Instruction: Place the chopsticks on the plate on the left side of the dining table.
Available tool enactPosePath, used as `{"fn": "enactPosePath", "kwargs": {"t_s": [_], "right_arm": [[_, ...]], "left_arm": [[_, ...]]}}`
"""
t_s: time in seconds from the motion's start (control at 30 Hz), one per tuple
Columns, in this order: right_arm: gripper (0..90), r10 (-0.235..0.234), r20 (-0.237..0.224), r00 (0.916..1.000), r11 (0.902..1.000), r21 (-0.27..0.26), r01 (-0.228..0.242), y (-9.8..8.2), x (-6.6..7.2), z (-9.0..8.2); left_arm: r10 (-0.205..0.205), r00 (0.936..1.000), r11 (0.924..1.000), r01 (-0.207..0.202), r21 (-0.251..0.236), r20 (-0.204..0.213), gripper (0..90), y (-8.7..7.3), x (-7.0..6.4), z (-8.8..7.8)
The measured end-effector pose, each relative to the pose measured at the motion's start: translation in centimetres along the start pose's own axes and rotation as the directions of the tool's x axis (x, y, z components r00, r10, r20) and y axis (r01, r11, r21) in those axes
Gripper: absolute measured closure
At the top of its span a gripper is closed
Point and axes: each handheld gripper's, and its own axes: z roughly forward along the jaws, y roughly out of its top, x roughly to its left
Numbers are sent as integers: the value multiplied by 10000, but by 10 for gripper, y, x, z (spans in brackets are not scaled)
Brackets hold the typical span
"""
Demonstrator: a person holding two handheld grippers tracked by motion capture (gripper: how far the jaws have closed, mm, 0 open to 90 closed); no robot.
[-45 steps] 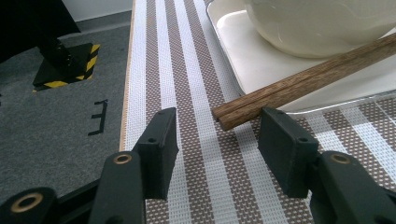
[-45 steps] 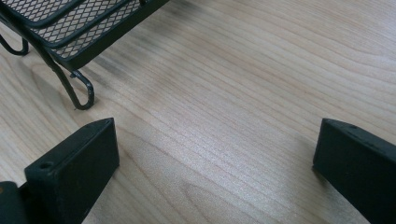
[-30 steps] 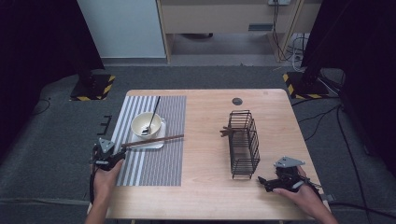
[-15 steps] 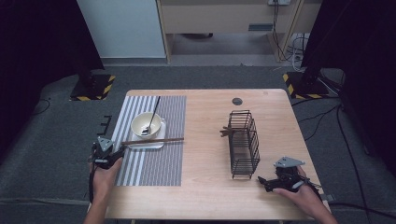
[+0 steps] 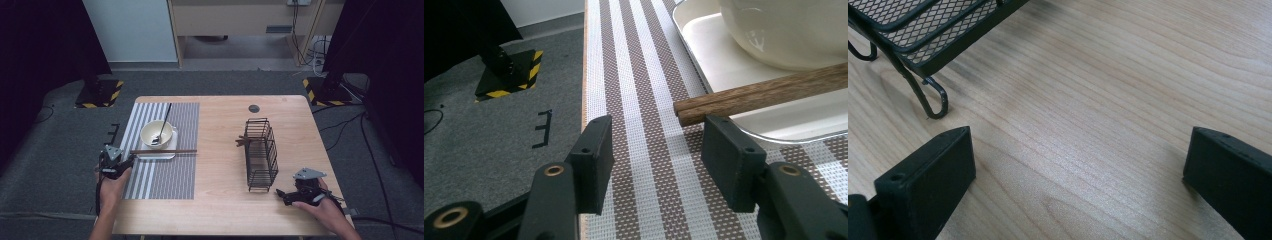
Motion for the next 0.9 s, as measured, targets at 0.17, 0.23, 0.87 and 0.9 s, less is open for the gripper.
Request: {"fn": "enactPosePath", "kwargs": {"t_s": [0.17, 0.23, 0.87, 0.9], "right_arm": [[2, 12, 19, 10000, 10000, -13, -12, 0, 0, 0], [2, 19, 25, 10000, 10000, -13, -19, 0, 0, 0], [2, 61, 40, 10000, 10000, -8, -61, 0, 1, 0], [2, 57, 36, 10000, 10000, -6, -57, 0, 1, 0]], "left_arm": [[-32, 10000, 10000, 32, 14, -21, 443, 0, 1, 0], [-106, 9999, 9999, 106, 23, 13, 436, 0, 2, -1], [-121, 9924, 9998, 138, -124, 1222, 187, 11, -8, -29], [-134, 9912, 9998, 153, -134, 1318, 171, 12, -9, -29]]}}
